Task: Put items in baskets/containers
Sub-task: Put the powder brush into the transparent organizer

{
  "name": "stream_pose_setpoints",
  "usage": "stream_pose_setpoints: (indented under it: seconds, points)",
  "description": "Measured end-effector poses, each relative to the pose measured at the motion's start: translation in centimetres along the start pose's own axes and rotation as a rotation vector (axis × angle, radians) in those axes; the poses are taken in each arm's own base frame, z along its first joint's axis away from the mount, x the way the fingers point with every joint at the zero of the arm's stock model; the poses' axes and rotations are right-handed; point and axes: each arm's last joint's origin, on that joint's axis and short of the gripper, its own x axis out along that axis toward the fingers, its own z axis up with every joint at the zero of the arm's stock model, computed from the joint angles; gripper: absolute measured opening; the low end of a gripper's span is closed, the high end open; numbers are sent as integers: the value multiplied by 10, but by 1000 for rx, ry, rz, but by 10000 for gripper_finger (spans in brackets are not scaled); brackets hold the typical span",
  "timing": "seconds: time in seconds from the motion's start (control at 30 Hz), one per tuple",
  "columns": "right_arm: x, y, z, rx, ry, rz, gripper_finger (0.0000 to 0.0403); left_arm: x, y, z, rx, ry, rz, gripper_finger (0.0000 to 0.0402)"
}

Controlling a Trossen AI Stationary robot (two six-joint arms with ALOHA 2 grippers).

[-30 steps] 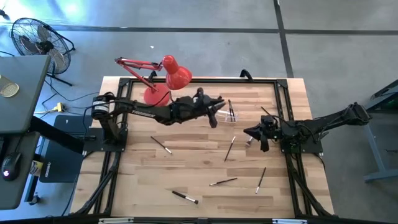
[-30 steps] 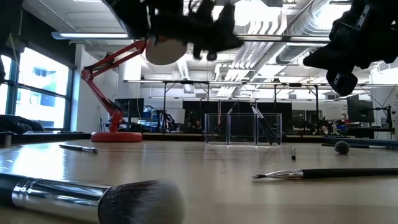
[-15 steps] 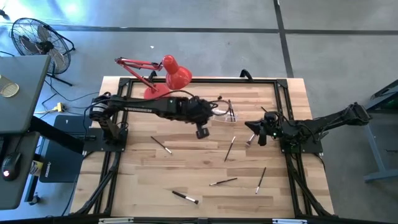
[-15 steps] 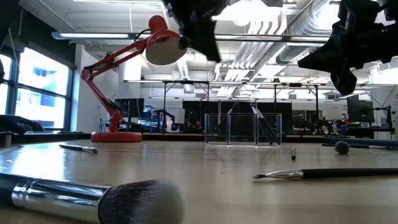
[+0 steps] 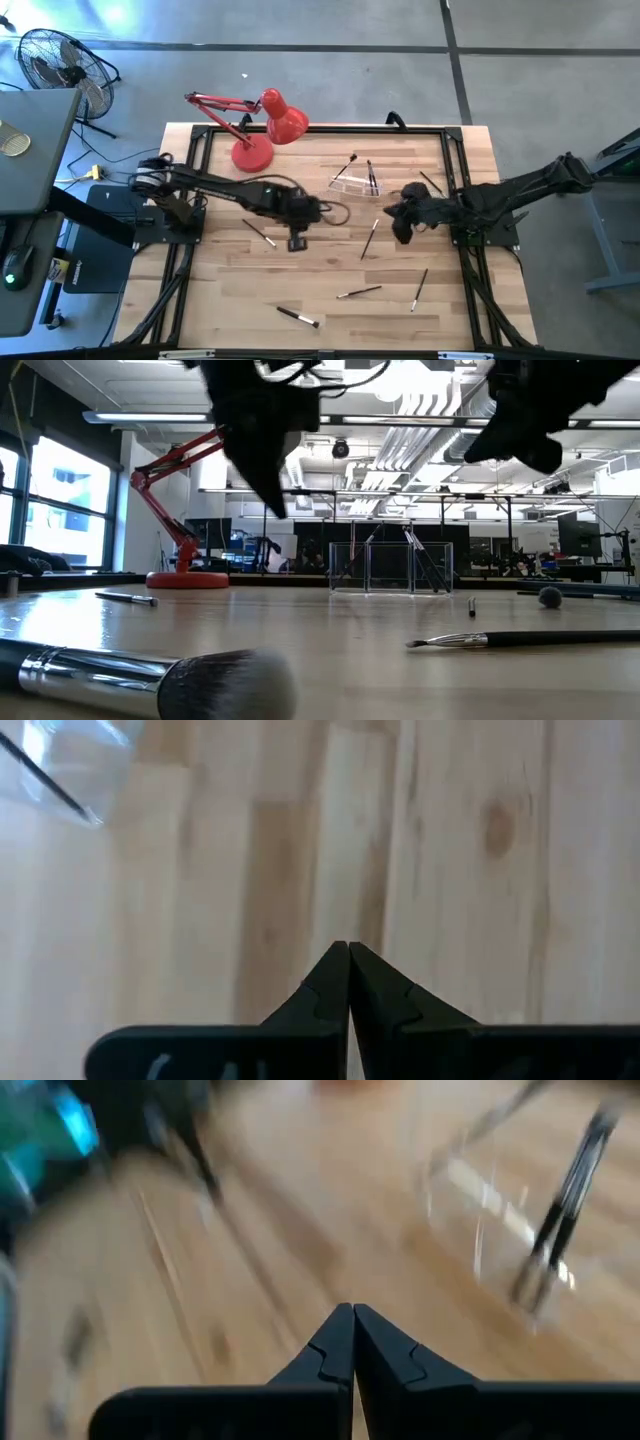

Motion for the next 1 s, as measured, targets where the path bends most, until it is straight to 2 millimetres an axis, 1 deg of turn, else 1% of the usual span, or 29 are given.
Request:
stream_pose_setpoints:
  seconds: [0.03, 0.1, 0.13, 0.17, 0.23, 0.33, 0.4, 0.43, 0.5, 0.6, 0.67, 0.7, 0.83, 1.0]
  points:
    - [1, 6, 4, -33, 86, -27, 0, 0, 1, -10, -10, -1, -15, 0]
    - [1, 15, 9, -90, 248, -90, 0, 1, 1, -20, -41, -83, -58, 0]
    - [2, 19, 11, -115, 321, -125, 0, 0, 3, -29, -60, -98, -72, 0]
    - [2, 23, 13, -145, 384, -158, 0, -1, 4, -40, -79, -84, -83, 0]
    - [1, 29, 18, -229, 491, -205, 0, 0, 6, -52, -125, -125, -106, 0]
    - [1, 35, 21, -402, 620, -236, 0, 1, 10, -77, -176, -111, -117, 0]
    - [3, 37, 20, -551, 702, -221, 0, 0, 11, -85, -196, -137, -135, 0]
    - [3, 36, 20, -631, 734, -212, 0, -2, 12, -92, -208, -114, -133, 0]
    - [6, 36, 18, -746, 771, -196, 0, -2, 12, -93, -241, -121, -141, 0]
    - [10, 33, 19, -900, 772, -218, 0, -4, 12, -97, -274, -93, -145, 0]
    - [14, 31, 22, -980, 760, -210, 0, -5, 12, -90, -282, -145, -163, 0]
    - [16, 30, 24, -1007, 751, -190, 0, -5, 12, -90, -289, -145, -162, 0]
    - [23, 14, 18, -1049, 790, -102, 0, -6, 11, -85, -299, -203, -174, 0]
    - [31, -10, -4, -1091, 878, -52, 1, -8, 11, -77, -312, -287, -171, 0]
